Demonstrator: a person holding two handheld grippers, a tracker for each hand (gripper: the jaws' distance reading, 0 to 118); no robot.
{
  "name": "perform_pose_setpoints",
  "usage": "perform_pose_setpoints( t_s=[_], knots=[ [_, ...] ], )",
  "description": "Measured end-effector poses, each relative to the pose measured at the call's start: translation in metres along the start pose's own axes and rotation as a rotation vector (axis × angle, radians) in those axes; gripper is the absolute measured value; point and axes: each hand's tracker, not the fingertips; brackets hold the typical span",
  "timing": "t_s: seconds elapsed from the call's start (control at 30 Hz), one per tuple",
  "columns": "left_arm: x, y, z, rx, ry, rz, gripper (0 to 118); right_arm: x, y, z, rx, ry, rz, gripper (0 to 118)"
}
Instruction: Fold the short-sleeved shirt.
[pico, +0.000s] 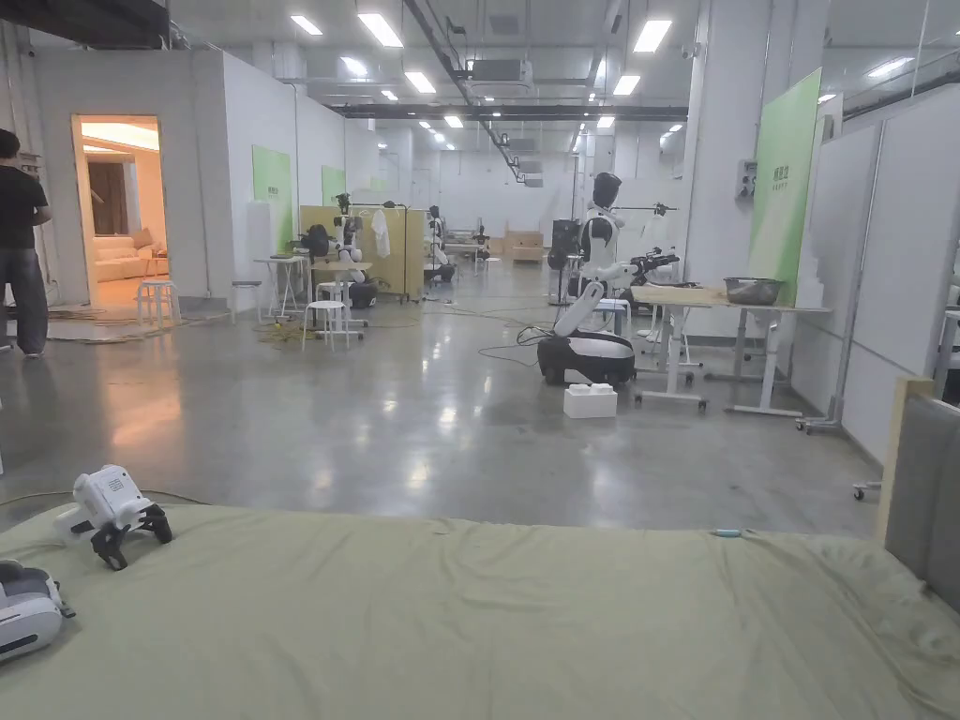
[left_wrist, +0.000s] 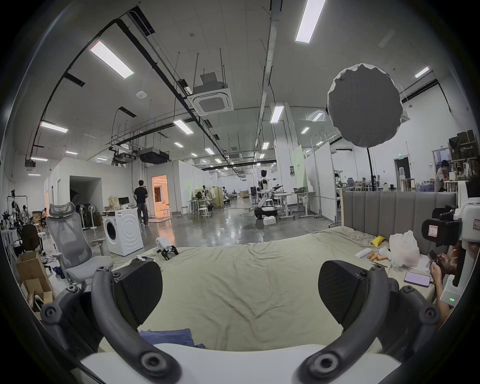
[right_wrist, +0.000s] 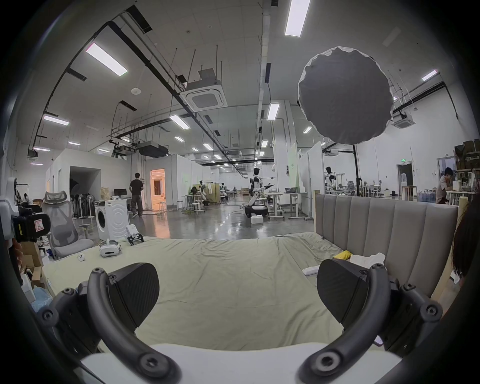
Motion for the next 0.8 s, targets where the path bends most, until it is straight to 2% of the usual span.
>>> perform_pose_setpoints(
  t_s=[0.8],
  knots=[
    [-0.0021,0.0019,-0.0006,-0.004,0.001,0.018,118,-0.0053,0.0026,0.0009,-0.011,0.041,0.012,118]
  ],
)
